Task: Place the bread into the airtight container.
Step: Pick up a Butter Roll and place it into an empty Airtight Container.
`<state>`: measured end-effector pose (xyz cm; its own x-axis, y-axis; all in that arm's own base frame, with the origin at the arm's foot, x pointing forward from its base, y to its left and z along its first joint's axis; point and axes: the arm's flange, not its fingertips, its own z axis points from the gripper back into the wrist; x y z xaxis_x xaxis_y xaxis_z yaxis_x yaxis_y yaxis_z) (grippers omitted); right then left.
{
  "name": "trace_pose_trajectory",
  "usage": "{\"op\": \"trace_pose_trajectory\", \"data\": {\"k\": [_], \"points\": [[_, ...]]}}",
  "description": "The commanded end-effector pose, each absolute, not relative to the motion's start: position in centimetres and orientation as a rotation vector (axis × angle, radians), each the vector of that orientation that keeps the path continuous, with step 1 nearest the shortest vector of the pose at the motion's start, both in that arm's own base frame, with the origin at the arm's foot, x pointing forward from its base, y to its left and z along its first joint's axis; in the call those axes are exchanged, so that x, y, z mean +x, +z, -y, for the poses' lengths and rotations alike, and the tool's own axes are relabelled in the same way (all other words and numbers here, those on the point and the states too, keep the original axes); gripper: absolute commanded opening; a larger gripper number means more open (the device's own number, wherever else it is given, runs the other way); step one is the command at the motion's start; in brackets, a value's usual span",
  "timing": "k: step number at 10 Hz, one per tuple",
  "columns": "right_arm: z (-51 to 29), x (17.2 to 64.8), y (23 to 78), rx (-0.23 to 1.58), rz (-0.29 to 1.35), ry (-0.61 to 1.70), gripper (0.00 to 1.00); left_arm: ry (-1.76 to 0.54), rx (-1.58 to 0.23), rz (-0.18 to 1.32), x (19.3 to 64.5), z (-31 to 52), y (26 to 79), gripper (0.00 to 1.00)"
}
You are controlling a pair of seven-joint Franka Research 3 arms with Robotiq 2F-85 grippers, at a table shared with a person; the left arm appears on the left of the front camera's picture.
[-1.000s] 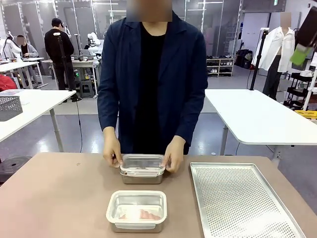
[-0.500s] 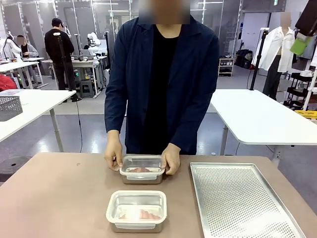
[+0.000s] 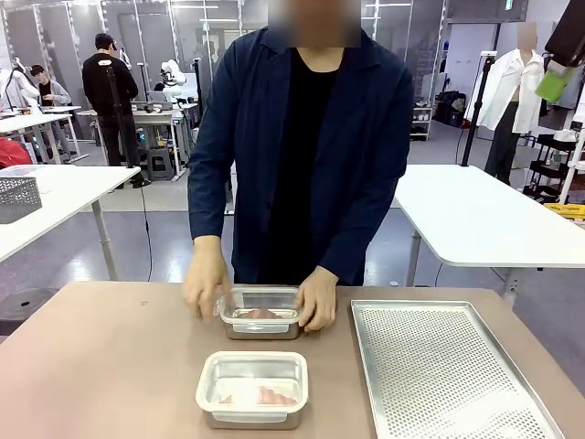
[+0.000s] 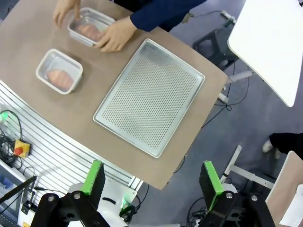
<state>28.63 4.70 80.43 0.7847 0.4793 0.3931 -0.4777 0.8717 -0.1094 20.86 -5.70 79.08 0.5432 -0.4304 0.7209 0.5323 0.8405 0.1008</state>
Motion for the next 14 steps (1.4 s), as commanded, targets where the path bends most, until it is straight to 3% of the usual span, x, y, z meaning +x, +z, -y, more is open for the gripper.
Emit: {"op": "trace_pose_trajectory", "data": {"k": [1, 14], "points": [[-4.64, 28.52, 80.44, -0.012, 0.426, 0.521, 1.00, -0.582, -0.132, 0.817, 20.83, 5.67, 79.15, 1.00], [-4.64, 28.52, 80.44, -0.012, 0.426, 0.521, 1.00, -0.582, -0.132, 0.817, 20.83, 5.67, 79.15, 1.00]]}}
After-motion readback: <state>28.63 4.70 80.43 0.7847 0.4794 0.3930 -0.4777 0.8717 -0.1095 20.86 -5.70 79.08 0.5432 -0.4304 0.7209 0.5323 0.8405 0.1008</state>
